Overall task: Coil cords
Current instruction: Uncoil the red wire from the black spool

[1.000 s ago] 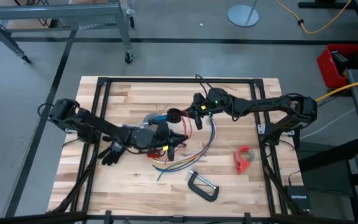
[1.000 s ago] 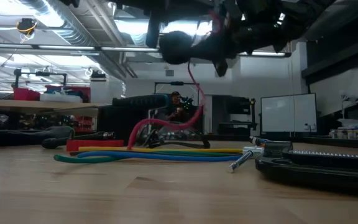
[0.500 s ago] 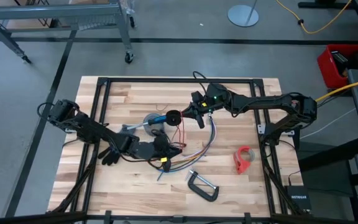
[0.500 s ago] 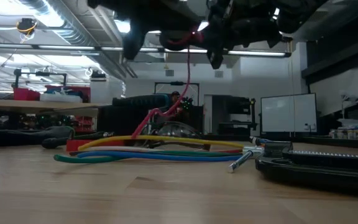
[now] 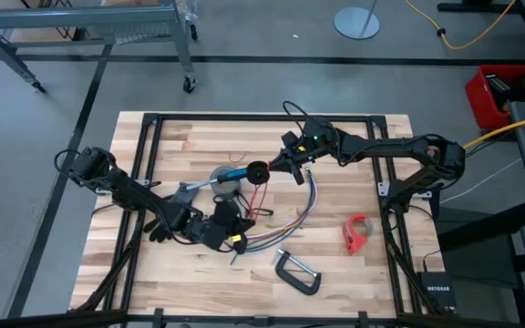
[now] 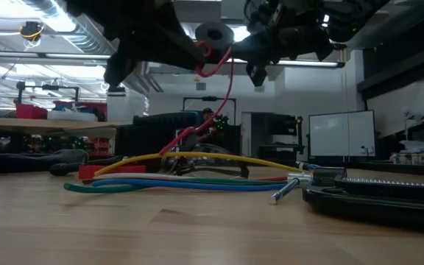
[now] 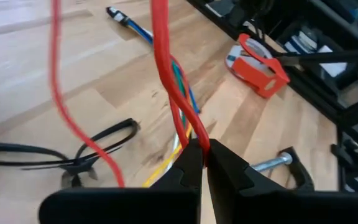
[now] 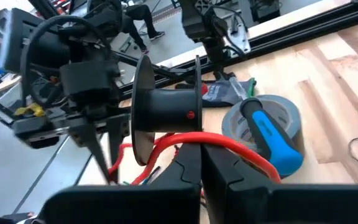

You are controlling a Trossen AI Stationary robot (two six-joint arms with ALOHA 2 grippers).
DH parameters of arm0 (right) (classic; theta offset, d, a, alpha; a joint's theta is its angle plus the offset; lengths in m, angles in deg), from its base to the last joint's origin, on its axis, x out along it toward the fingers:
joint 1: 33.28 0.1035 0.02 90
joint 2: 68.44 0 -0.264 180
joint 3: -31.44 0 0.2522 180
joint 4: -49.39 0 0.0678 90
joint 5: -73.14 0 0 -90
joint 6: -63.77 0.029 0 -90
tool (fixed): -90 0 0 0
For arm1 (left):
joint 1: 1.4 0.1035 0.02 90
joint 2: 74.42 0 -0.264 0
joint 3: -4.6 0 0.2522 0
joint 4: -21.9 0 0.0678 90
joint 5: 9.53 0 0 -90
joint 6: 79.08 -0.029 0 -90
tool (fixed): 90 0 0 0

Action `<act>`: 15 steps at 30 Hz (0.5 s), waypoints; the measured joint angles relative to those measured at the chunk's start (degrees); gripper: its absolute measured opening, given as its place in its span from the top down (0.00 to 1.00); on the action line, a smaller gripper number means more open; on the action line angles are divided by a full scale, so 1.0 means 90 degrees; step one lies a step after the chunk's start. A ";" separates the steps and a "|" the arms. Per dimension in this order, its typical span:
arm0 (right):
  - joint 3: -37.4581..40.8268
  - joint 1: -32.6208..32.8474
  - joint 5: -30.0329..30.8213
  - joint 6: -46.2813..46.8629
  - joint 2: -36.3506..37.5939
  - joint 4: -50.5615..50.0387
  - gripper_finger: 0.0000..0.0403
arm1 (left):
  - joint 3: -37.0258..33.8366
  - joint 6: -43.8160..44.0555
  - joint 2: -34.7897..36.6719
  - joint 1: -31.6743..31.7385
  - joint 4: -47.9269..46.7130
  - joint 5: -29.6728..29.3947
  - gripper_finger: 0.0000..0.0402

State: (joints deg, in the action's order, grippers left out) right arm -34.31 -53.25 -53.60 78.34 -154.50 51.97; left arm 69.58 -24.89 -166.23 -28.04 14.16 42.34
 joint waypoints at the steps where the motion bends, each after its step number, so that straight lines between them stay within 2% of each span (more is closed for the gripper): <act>1: 0.0000 0.0000 -0.0080 -0.0002 0.0000 -0.0006 1.00 | 0.0000 0.0081 0.0000 -0.0009 -0.0049 -0.0087 1.00; 8: -0.0010 -0.0002 -0.1378 0.0022 0.0000 -0.0188 1.00 | 0.0000 0.0388 0.0000 -0.0011 -0.0474 -0.0283 1.00; 15: -0.0010 0.0000 -0.2358 -0.0292 0.0001 -0.1392 1.00 | 0.0000 0.0294 0.0000 -0.0006 -0.0400 -0.0306 1.00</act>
State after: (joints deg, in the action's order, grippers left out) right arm -34.39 -53.25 -74.83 75.71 -154.49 39.44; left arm 69.58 -22.24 -166.23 -28.10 10.56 39.58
